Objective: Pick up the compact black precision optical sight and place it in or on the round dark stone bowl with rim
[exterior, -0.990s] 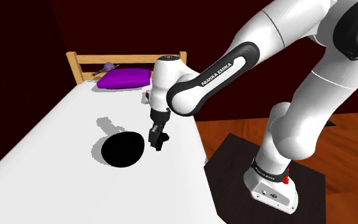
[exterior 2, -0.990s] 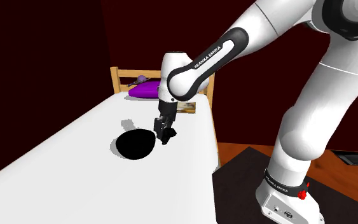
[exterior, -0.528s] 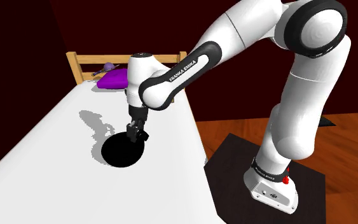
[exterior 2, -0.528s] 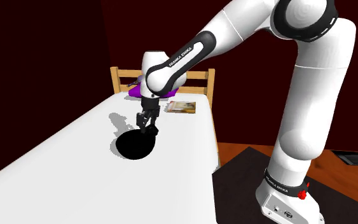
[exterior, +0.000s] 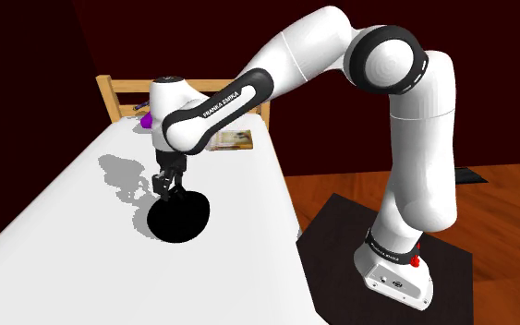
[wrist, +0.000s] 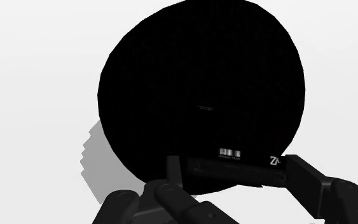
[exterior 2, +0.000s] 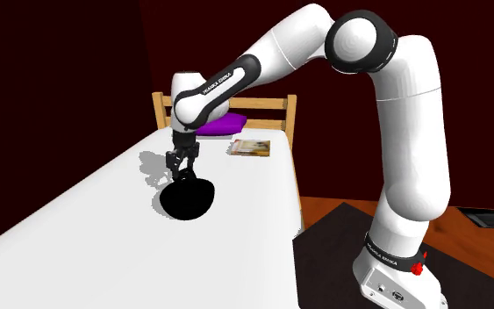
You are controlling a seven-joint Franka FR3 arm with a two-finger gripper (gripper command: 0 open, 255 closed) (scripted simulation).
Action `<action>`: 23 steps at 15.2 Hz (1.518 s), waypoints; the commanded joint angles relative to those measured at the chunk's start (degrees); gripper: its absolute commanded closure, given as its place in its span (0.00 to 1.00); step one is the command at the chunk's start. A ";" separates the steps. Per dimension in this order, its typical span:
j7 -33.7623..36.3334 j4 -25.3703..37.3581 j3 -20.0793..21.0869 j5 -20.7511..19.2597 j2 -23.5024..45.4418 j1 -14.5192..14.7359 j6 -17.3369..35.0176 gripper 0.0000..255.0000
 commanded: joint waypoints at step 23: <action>0.79 -1.54 -0.74 -1.47 5.78 0.76 7.26 0.00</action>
